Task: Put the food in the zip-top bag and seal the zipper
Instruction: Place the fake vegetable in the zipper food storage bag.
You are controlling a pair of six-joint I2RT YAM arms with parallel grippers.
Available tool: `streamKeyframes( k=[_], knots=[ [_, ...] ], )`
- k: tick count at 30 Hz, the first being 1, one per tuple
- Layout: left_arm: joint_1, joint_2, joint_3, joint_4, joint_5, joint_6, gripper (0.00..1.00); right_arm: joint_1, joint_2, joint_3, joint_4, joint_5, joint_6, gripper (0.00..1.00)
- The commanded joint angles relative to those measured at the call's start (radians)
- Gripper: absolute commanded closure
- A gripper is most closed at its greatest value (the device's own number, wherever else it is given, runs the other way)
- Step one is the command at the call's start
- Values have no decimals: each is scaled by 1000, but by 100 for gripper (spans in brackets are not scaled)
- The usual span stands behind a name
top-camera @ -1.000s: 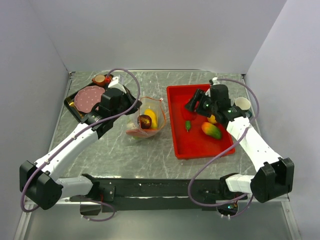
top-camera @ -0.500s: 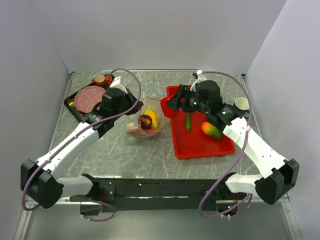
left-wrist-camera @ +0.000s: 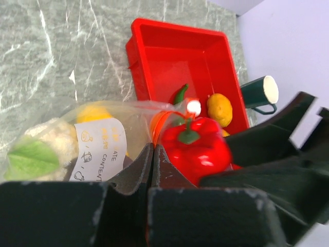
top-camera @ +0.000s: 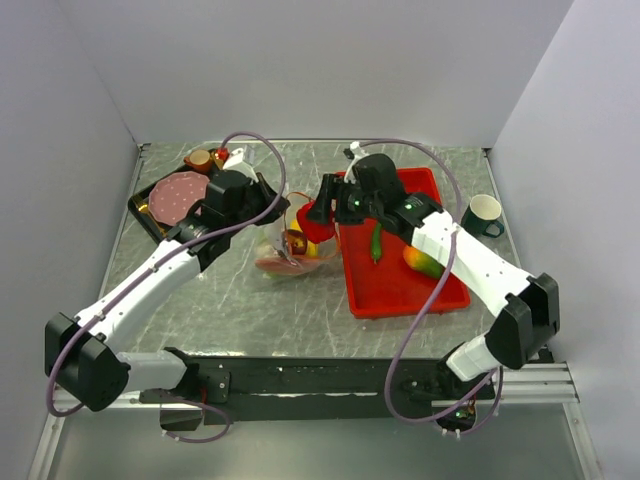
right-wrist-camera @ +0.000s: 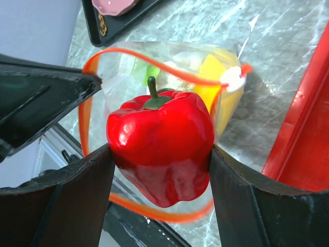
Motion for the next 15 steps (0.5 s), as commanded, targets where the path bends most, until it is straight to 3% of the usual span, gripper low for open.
streamKeyframes(
  k=[1,3,4,6,11,15],
  knots=[
    [3,-42,13,79,15,3,99,26,39,135,-46,101,-3,54],
    [3,-36,21,60,15,3,99,30,73,172,-103,167,-20,45],
    [3,-37,19,62,15,3,99,30,90,198,-117,182,-31,30],
    [3,-46,15,68,3,1,99,32,92,205,-135,219,-40,30],
    [3,-54,14,62,-17,4,99,33,30,150,-121,288,-52,12],
    [4,-47,22,55,-22,7,99,35,26,131,-120,265,-60,10]
  ],
)
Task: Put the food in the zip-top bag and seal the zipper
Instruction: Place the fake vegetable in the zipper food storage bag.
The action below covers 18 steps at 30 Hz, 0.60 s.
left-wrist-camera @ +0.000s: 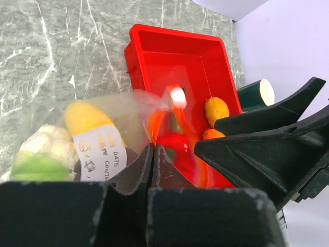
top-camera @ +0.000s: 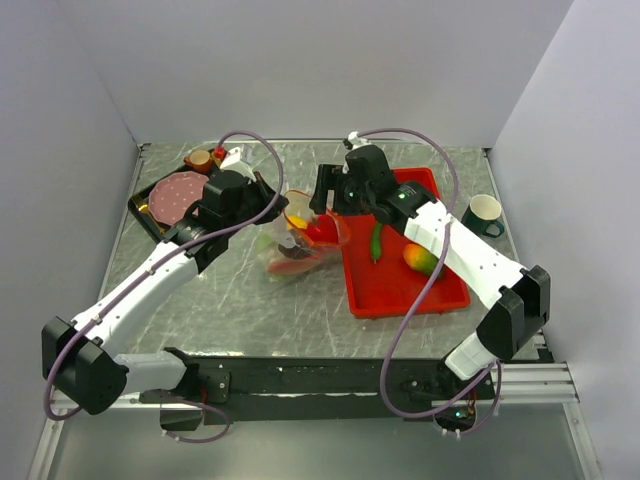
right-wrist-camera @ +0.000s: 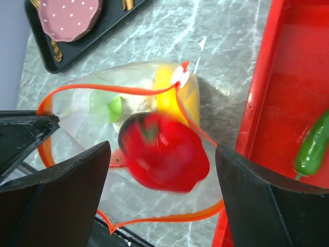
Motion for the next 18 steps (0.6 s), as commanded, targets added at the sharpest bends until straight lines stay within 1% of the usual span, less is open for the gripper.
streamKeyframes(
  k=[1,5,8,9,10,11,12,13,15,18],
  knots=[
    [4,-27,25,53,-8,7,99,3,-56,-26,18,-1,-22,10],
    [4,-29,26,44,-14,7,99,4,-59,-37,26,4,-2,11],
    [4,-47,14,44,-34,3,99,4,-77,-57,31,7,0,22],
    [4,-50,8,44,-38,1,99,3,-83,-69,31,5,0,35],
    [4,-52,5,44,-37,1,99,4,-101,-75,28,7,1,42],
    [4,-50,3,42,-38,-1,99,4,-112,-83,34,-5,0,52],
    [4,-50,2,37,-38,-2,99,4,-141,-113,47,-9,-8,77],
    [4,-49,2,36,-38,-4,99,4,-155,-129,57,-33,-9,87],
    [6,-47,-3,37,-38,-7,99,4,-180,-162,54,-58,-14,100],
    [4,-42,0,39,-34,-7,99,4,-239,-213,31,-87,-22,100]
  ],
)
